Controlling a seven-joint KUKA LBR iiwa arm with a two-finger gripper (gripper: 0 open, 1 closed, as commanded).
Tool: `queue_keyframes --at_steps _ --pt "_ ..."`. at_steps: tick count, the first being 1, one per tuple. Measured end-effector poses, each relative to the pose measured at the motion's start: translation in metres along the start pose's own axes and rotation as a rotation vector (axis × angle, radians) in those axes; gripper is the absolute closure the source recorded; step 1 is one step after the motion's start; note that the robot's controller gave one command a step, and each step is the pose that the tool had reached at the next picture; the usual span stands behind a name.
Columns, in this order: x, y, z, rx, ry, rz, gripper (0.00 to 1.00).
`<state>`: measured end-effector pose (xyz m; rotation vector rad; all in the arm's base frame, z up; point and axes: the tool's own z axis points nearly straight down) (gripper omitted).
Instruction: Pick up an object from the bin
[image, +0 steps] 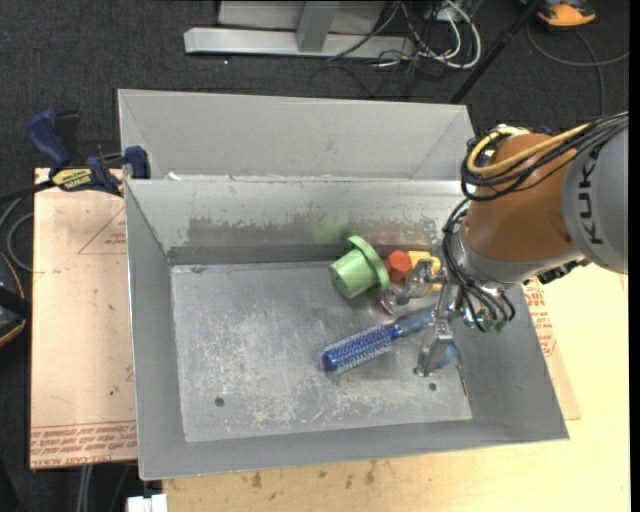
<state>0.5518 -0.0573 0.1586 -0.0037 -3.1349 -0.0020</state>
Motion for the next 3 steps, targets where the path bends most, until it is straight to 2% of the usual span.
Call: queue_keyframes --at_steps 1,2,3 --pt "-0.024 0.002 0.088 -0.001 -0.018 0.117 0.0" --pt "-0.026 0.001 0.083 0.001 -0.025 0.115 1.0" --pt "-0.007 -0.007 -0.061 0.003 -0.015 -0.113 1.0"
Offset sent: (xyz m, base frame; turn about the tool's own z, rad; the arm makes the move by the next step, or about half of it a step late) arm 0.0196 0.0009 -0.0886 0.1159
